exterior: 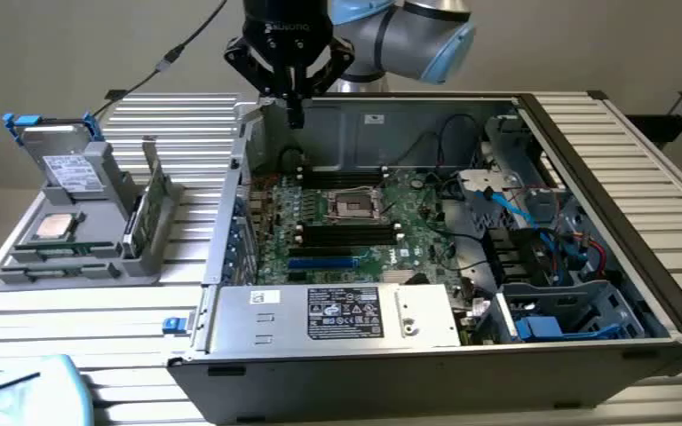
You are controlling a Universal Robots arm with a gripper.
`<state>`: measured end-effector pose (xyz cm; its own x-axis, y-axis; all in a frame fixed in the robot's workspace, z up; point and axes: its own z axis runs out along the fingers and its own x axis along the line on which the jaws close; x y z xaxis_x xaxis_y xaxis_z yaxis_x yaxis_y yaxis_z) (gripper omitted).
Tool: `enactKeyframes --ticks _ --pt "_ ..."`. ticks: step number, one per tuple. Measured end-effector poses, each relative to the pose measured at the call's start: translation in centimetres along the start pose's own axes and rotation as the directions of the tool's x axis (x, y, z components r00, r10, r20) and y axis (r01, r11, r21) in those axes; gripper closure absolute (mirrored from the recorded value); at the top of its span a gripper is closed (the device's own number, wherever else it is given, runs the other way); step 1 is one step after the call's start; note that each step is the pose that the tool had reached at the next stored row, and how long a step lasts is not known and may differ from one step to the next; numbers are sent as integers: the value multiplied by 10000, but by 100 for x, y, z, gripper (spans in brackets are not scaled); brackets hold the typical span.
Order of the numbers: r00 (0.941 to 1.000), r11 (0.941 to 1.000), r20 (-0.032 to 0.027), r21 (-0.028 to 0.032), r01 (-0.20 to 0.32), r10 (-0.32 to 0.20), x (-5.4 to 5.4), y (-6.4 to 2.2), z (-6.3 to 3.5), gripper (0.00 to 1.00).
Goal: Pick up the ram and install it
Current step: 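Reach for the ram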
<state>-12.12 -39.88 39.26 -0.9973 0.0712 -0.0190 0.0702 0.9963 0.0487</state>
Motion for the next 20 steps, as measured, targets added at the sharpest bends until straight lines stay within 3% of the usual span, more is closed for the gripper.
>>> enactKeyframes --ticks 14,20 --pt "10000 10000 0 1 -1 1 12 -1 -1 90" --pt "10000 10000 -13 1 -1 1 189 -13 -4 90"
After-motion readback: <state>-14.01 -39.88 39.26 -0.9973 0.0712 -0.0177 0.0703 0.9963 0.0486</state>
